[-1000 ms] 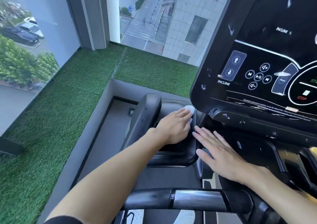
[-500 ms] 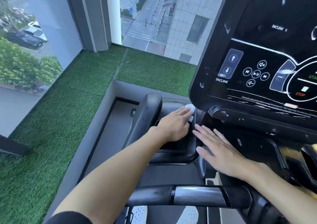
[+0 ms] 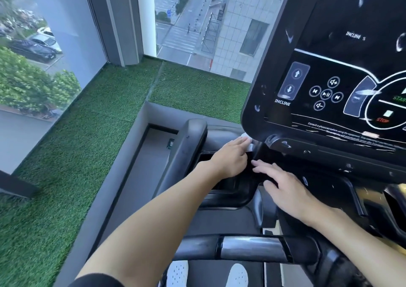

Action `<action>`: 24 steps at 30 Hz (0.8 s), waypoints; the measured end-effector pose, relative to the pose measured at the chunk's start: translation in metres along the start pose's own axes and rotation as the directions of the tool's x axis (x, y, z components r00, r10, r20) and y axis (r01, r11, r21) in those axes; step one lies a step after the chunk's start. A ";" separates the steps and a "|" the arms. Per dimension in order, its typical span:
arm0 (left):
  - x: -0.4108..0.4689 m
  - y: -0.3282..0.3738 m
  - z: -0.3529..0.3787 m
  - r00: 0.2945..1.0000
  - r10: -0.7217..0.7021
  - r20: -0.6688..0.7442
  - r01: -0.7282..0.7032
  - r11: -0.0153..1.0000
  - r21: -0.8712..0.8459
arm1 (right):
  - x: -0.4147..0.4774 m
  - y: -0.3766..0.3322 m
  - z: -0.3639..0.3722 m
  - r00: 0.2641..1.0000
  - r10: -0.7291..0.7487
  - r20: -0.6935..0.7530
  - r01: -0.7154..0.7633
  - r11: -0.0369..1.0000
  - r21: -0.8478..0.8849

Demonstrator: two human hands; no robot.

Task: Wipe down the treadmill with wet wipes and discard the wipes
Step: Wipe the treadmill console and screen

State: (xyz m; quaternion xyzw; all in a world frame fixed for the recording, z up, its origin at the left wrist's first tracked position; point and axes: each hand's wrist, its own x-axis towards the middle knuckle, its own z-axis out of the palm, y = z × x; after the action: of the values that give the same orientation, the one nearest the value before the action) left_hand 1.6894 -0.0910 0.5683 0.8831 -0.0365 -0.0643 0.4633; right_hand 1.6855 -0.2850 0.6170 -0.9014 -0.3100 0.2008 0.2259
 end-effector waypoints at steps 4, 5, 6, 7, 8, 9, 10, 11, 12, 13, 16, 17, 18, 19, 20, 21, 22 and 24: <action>-0.016 -0.004 0.007 1.000 0.019 0.006 -0.019 0.998 0.065 | -0.002 -0.009 -0.005 0.987 0.129 -0.101 -0.115 0.985 0.131; -0.020 -0.002 0.008 1.000 0.005 0.008 -0.005 0.998 0.058 | -0.002 -0.011 -0.005 0.985 0.131 -0.109 -0.117 0.985 0.126; -0.026 0.000 0.010 1.000 -0.007 0.002 0.007 0.999 0.044 | -0.002 -0.013 -0.005 0.985 0.129 -0.118 -0.116 0.987 0.108; -0.030 0.001 0.013 1.000 0.004 -0.014 -0.004 0.999 0.032 | -0.002 -0.015 -0.005 0.984 0.127 -0.128 -0.116 0.989 0.089; -0.036 0.003 0.016 0.999 0.031 -0.036 -0.030 0.999 0.032 | -0.002 -0.016 -0.006 0.982 0.124 -0.143 -0.115 0.991 0.071; -0.043 0.005 0.017 0.997 0.060 -0.055 -0.058 0.998 0.038 | -0.002 -0.017 -0.005 0.981 0.116 -0.158 -0.108 0.993 0.056; -0.049 0.007 0.019 0.994 0.086 -0.070 -0.083 0.996 0.045 | -0.002 -0.018 -0.005 0.979 0.106 -0.172 -0.101 0.994 0.040; -0.055 0.008 0.020 0.991 0.110 -0.079 -0.106 0.993 0.051 | -0.001 -0.016 -0.004 0.978 0.099 -0.184 -0.095 0.995 0.030; -0.060 0.009 0.022 0.989 0.121 -0.080 -0.116 0.991 0.061 | 0.000 -0.014 -0.002 0.977 0.091 -0.191 -0.088 0.996 0.022; -0.066 0.010 0.024 0.988 0.129 -0.081 -0.124 0.990 0.073 | 0.002 -0.011 0.000 0.978 0.077 -0.195 -0.077 0.997 0.007; -0.083 0.014 0.030 0.989 0.128 -0.069 -0.120 0.985 0.121 | 0.006 -0.006 0.003 0.979 0.016 -0.202 -0.026 0.999 -0.046; -0.088 0.017 0.031 0.992 0.110 -0.067 -0.101 0.987 0.127 | 0.006 -0.006 0.003 0.981 0.007 -0.195 -0.018 0.998 -0.056; -0.093 0.019 0.032 0.994 0.090 -0.066 -0.080 0.987 0.140 | 0.006 -0.006 0.003 0.982 -0.002 -0.187 -0.011 0.998 -0.065; -0.097 0.021 0.033 0.995 0.080 -0.063 -0.069 0.985 0.155 | 0.005 -0.006 0.002 0.984 -0.009 -0.175 -0.005 0.997 -0.074; -0.102 0.023 0.034 0.996 0.072 -0.059 -0.061 0.984 0.167 | 0.004 -0.007 0.002 0.987 -0.018 -0.161 0.005 0.996 -0.083; -0.107 0.024 0.035 0.997 0.053 -0.051 -0.042 0.982 0.183 | 0.003 -0.007 0.002 0.990 -0.028 -0.141 0.016 0.996 -0.092; -0.112 0.023 0.036 0.999 0.025 -0.045 -0.016 0.980 0.199 | 0.002 -0.008 0.002 0.992 -0.045 -0.117 0.033 0.994 -0.105; -0.121 0.020 0.039 0.999 -0.025 -0.040 0.034 0.969 0.244 | 0.000 -0.009 0.003 0.995 -0.076 -0.063 0.066 0.986 -0.154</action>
State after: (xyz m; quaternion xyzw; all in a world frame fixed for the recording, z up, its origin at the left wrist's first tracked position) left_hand 1.5635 -0.1195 0.5723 0.9349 -0.0224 -0.0503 0.3506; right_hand 1.6805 -0.2780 0.6194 -0.9107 -0.3483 0.1373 0.1742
